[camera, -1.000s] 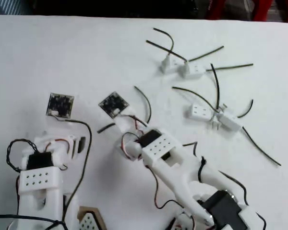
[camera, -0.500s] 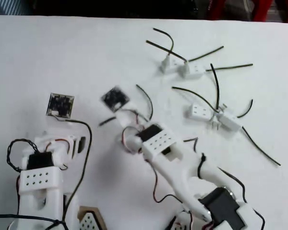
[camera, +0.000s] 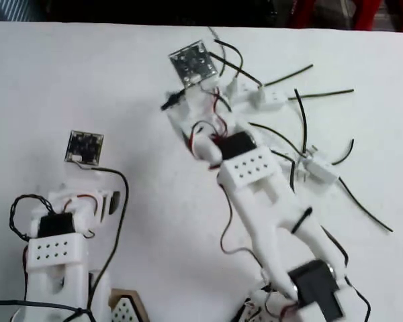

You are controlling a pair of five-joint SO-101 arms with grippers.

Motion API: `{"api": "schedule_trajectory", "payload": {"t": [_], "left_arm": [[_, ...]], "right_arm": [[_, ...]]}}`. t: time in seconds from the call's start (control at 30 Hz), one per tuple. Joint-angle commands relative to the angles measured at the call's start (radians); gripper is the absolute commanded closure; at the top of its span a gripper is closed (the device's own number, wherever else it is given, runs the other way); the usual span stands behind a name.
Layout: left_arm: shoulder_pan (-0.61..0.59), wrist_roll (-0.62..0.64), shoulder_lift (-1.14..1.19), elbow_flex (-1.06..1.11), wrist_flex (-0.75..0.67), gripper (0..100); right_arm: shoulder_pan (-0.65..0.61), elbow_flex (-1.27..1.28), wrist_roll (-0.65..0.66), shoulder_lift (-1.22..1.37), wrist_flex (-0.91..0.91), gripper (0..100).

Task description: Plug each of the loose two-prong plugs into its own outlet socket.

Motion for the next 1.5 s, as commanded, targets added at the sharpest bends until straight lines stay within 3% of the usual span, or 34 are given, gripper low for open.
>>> {"api": "schedule_trajectory", "payload": {"t": [0.0, 0.13, 0.23, 0.33, 0.47, 0.77, 1.1, 1.2, 1.33, 1.47], "left_arm": [[-0.005, 0.005, -0.024, -0.006, -0.018, 74], [-0.005, 0.005, -0.024, -0.006, -0.018, 74], [-0.005, 0.005, -0.024, -0.006, -0.018, 74], [-0.005, 0.005, -0.024, -0.006, -0.018, 74], [-0.005, 0.005, -0.021, -0.005, -0.018, 74], [-0.002, 0.005, -0.021, -0.005, -0.018, 74], [-0.002, 0.005, -0.019, -0.005, -0.018, 74], [-0.002, 0.005, -0.019, -0.005, -0.018, 74], [-0.001, 0.005, -0.019, -0.005, -0.018, 74], [-0.001, 0.005, -0.019, -0.005, -0.018, 74]], "right_arm": [[0.025, -0.084, -0.006, 0.094, -0.062, 97.8], [0.025, -0.161, -0.012, 0.246, -0.056, 97.3], [0.027, -0.232, -0.014, 0.341, -0.018, 89.9], [0.028, -0.313, -0.014, 0.395, 0.096, 81.7], [0.051, -0.408, -0.015, 0.344, 0.312, 81.2], [0.265, -0.427, -0.015, 0.11, 0.61, 81.2], [0.559, -0.427, -0.011, 0.188, 0.855, 81.0], [0.611, -0.427, -0.002, 0.246, 0.877, 80.9], [0.644, -0.427, 0.132, 0.291, 0.929, 81.0], [0.642, -0.425, 0.13, 0.303, 0.99, 81.0]]}}
